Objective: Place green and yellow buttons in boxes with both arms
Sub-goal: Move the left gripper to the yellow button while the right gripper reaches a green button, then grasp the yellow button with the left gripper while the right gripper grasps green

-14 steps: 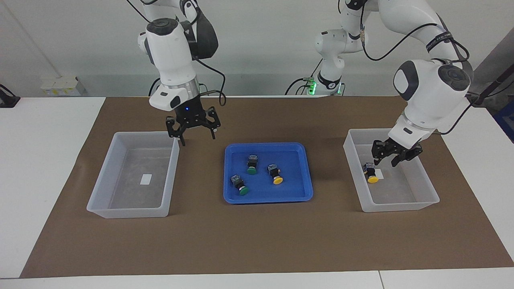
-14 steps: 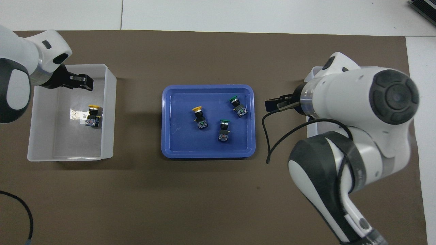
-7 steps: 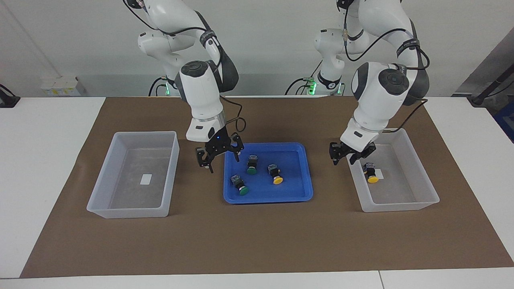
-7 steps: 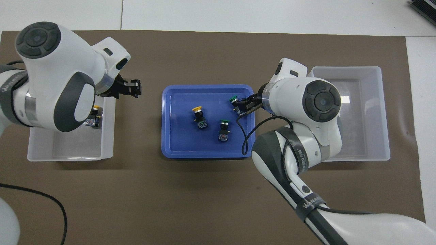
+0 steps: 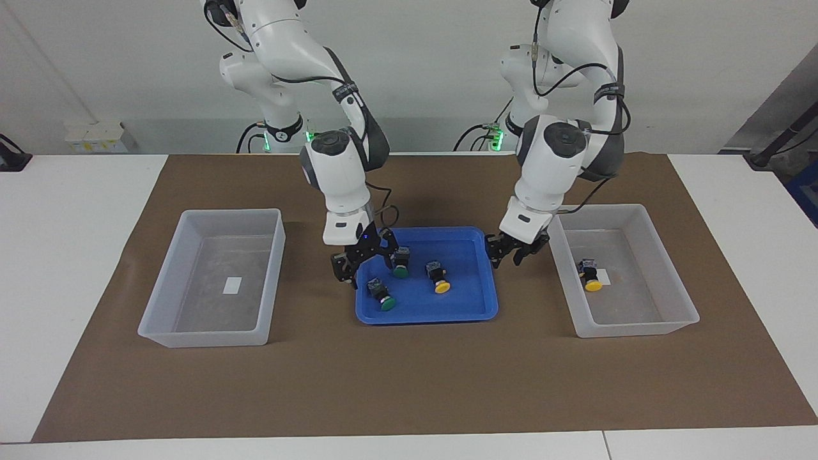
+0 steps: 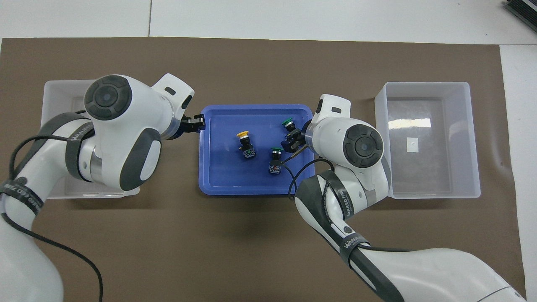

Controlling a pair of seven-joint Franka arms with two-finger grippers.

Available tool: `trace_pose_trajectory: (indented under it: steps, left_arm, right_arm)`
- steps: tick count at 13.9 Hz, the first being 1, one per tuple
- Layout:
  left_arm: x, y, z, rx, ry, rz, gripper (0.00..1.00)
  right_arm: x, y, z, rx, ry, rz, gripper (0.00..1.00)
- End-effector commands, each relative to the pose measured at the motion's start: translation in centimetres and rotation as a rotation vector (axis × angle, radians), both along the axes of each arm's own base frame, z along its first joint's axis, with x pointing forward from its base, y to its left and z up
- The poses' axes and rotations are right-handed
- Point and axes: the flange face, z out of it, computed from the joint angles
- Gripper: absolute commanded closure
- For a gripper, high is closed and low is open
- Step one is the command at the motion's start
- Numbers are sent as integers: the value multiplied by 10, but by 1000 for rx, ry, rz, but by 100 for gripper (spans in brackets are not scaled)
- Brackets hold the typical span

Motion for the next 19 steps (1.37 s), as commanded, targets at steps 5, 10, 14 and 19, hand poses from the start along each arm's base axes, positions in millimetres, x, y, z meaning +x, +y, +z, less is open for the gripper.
trace_pose_trajectory:
  steps: [5,10,14,19]
  left_arm:
    - [-29,-48,-30,-72,-59,113,46]
    - [-36,-87,-65,-145,-88,221,46]
    - [-40,-94,-74,-150,-77,242,46]
    - [-44,-110,-94,-185,-93,271,46]
  right_arm:
    - [-15,13,-40,14,-24,52,0]
    - [-15,19,-54,42,-85,51,0]
    - [-7,13,-44,56,-109,30,0]
    - [-1,9,-42,49,-123,38,0]
